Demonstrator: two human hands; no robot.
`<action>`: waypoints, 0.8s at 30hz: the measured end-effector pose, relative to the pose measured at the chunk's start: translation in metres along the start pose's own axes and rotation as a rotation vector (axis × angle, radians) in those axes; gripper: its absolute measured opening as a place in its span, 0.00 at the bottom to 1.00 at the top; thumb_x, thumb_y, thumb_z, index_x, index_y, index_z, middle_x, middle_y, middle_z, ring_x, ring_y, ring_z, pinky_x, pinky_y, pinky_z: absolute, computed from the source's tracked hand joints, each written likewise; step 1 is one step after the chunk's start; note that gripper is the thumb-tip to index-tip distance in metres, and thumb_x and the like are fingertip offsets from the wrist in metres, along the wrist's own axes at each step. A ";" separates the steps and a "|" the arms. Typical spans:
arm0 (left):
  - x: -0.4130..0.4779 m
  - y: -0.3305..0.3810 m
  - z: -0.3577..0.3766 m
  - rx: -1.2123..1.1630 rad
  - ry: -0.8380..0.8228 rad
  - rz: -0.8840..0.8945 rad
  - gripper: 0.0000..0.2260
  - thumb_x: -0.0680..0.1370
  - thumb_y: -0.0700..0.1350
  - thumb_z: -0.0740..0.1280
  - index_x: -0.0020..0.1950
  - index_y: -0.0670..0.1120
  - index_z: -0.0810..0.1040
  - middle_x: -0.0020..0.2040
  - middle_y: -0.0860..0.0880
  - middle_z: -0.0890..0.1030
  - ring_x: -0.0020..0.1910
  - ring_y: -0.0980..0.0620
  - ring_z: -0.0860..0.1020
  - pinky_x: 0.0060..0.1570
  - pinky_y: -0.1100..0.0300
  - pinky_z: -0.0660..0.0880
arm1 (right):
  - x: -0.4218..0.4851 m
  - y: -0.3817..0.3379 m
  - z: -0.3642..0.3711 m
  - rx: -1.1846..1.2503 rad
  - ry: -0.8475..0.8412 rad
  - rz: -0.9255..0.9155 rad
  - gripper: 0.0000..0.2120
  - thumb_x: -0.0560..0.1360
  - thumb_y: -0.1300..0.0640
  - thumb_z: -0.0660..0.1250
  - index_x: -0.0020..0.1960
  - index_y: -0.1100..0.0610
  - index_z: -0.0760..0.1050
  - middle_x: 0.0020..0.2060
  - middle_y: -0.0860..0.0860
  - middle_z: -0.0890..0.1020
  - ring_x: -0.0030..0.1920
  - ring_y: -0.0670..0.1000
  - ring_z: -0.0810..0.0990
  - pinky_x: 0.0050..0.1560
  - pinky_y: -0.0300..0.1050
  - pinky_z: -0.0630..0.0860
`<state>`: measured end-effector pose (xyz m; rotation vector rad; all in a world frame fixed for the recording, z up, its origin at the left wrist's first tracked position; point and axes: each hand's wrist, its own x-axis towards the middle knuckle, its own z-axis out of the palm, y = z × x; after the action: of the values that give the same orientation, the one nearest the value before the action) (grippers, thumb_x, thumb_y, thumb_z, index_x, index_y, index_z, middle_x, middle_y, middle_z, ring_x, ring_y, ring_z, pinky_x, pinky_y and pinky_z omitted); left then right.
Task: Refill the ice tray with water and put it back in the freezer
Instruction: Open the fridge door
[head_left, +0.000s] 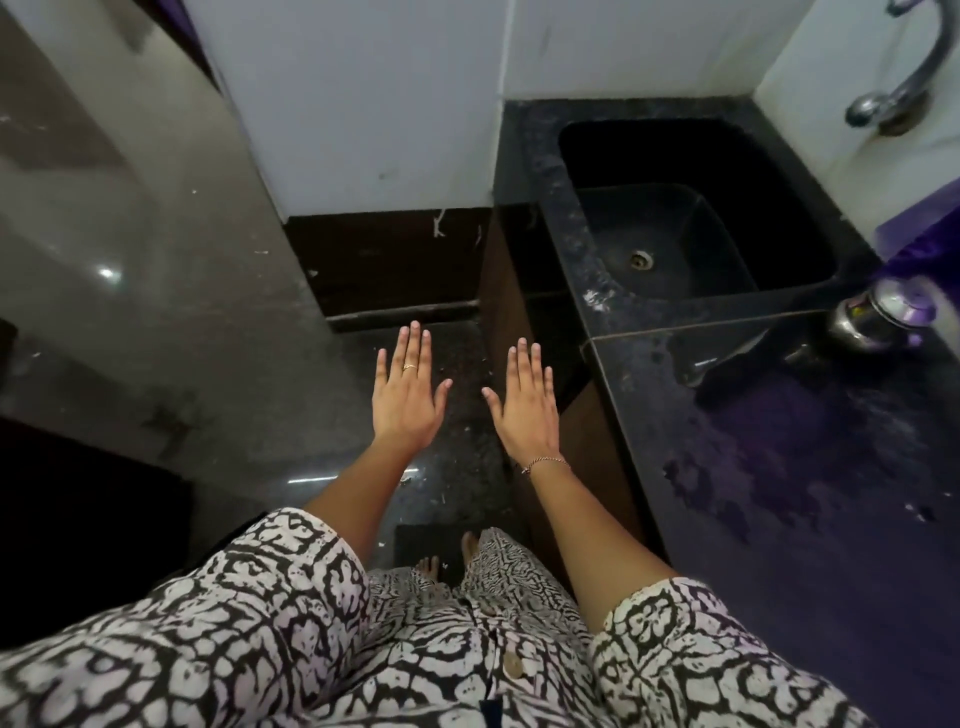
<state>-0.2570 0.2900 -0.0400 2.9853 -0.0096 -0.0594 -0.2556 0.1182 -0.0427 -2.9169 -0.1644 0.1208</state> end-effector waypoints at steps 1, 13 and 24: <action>-0.006 -0.001 0.000 0.006 0.009 -0.017 0.31 0.82 0.58 0.47 0.78 0.43 0.41 0.79 0.46 0.41 0.77 0.50 0.39 0.76 0.49 0.41 | -0.002 -0.002 0.001 -0.020 -0.008 -0.040 0.33 0.81 0.41 0.47 0.77 0.59 0.43 0.77 0.54 0.43 0.77 0.52 0.38 0.75 0.49 0.38; -0.072 -0.025 -0.001 -0.004 0.009 -0.354 0.32 0.82 0.58 0.47 0.78 0.42 0.40 0.79 0.46 0.41 0.78 0.51 0.40 0.76 0.49 0.40 | 0.004 -0.040 0.017 -0.024 -0.151 -0.386 0.33 0.81 0.42 0.49 0.77 0.60 0.44 0.77 0.54 0.44 0.77 0.53 0.39 0.77 0.52 0.41; -0.123 -0.057 0.000 0.003 0.016 -0.616 0.32 0.81 0.58 0.48 0.78 0.42 0.41 0.79 0.46 0.41 0.78 0.51 0.41 0.76 0.50 0.41 | -0.003 -0.098 0.040 -0.040 -0.231 -0.624 0.33 0.81 0.42 0.49 0.77 0.60 0.43 0.77 0.54 0.43 0.77 0.52 0.38 0.74 0.49 0.37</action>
<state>-0.3797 0.3472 -0.0443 2.8673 0.9040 -0.1043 -0.2720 0.2211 -0.0601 -2.7293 -1.0990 0.3480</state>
